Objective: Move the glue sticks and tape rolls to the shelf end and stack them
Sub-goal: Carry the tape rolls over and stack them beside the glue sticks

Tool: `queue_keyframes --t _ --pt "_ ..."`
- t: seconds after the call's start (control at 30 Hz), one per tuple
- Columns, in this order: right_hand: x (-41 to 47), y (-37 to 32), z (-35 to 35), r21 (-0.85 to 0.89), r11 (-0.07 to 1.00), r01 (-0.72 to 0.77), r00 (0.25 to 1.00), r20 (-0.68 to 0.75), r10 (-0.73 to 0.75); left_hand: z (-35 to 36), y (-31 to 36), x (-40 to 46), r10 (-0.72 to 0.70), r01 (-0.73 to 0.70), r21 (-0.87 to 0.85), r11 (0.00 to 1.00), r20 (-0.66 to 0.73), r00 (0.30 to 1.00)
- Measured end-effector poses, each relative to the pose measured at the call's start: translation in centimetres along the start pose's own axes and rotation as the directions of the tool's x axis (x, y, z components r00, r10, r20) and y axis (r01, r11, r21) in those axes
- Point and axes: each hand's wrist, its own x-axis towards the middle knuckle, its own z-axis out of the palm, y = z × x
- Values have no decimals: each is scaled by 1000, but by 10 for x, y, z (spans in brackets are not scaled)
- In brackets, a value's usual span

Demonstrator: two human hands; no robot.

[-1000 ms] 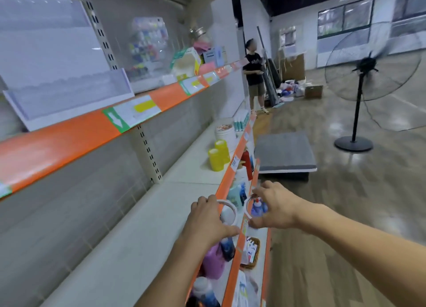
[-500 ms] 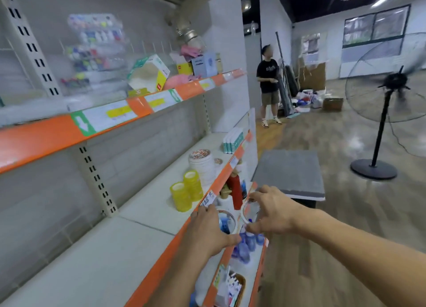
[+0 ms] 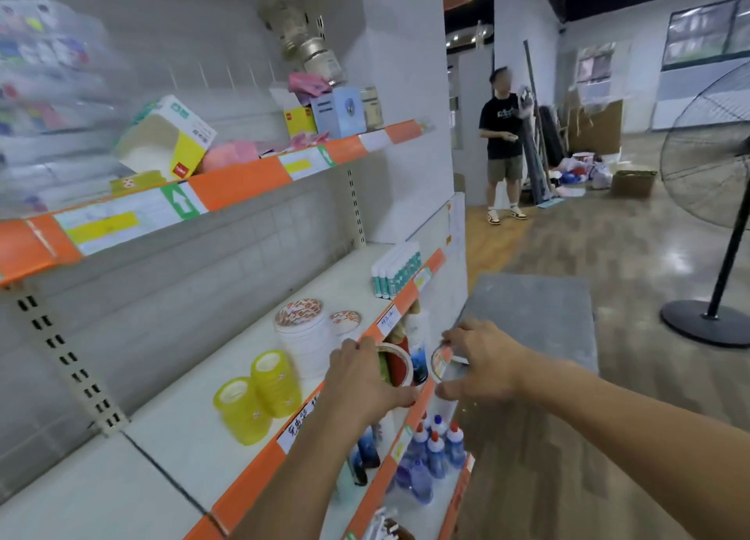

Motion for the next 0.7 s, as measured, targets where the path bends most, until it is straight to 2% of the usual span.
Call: queue_keyframes --t 0.3,0.47,0.7 --pt "112 43 -10 -44 993 108 994 8 -108 21 5 117 -117 119 33 992 -57 991" --pt "172 54 -42 46 989 142 989 -40 -140 14 5 178 -176 183 89 979 -84 981" --pt "247 48 -45 157 939 306 952 -31 -305 29 -11 219 -329 339 97 936 -105 938"
